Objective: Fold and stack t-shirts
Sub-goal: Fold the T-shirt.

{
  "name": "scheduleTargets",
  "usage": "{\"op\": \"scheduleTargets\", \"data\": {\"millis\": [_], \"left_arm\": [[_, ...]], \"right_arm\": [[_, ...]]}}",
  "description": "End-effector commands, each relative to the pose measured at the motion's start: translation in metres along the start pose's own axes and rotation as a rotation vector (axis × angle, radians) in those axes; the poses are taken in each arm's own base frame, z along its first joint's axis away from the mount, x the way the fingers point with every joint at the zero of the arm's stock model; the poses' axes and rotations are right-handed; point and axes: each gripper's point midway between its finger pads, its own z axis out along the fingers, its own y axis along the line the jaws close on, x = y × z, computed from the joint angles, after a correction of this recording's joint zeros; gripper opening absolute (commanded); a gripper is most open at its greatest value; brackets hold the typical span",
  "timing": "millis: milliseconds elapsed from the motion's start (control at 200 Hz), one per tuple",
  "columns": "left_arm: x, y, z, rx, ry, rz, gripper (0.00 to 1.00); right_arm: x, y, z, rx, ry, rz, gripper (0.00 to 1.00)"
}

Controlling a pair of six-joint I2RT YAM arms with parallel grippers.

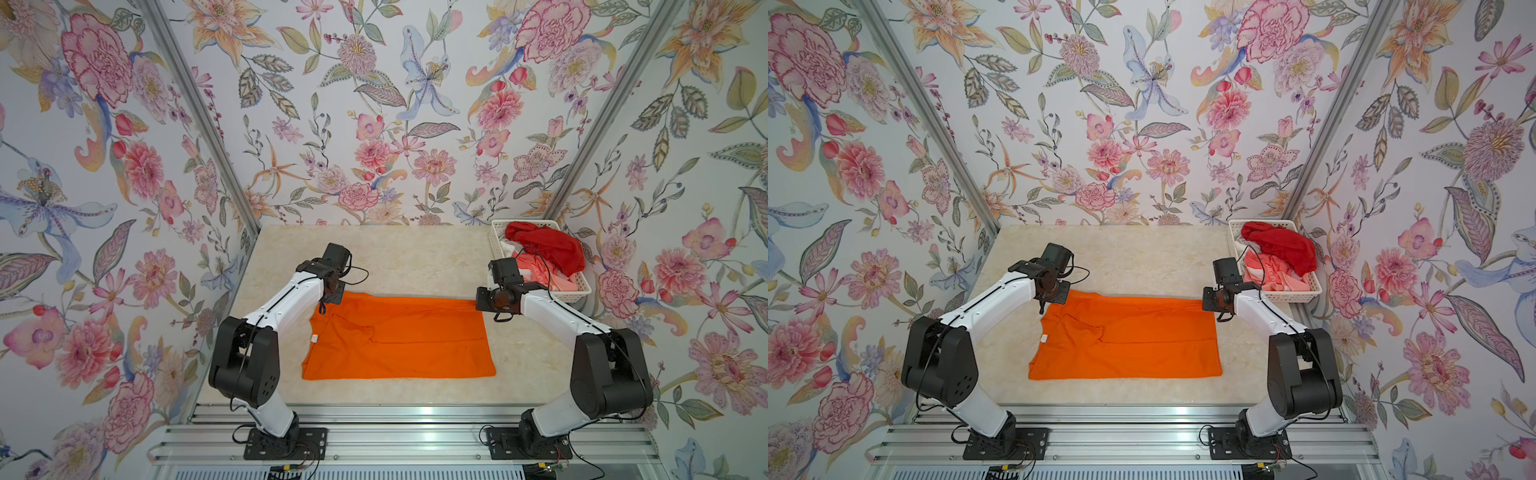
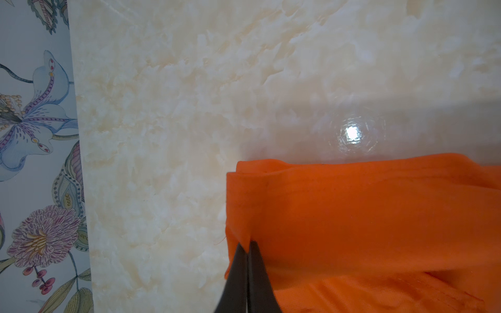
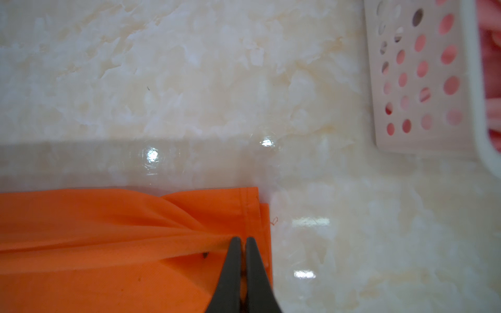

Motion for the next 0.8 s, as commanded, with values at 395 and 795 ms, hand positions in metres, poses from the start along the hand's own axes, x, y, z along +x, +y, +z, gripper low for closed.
{"op": "scheduleTargets", "data": {"millis": [395,795], "left_arm": [[0.039,0.004,0.011,-0.07,0.068,-0.015,0.0],[0.075,0.015,0.003,-0.193,0.101,-0.097,0.71]], "right_arm": [[0.037,-0.011,0.004,0.101,0.127,0.007,0.03],[0.052,-0.014,-0.035,0.175,0.101,0.041,0.45]]}}
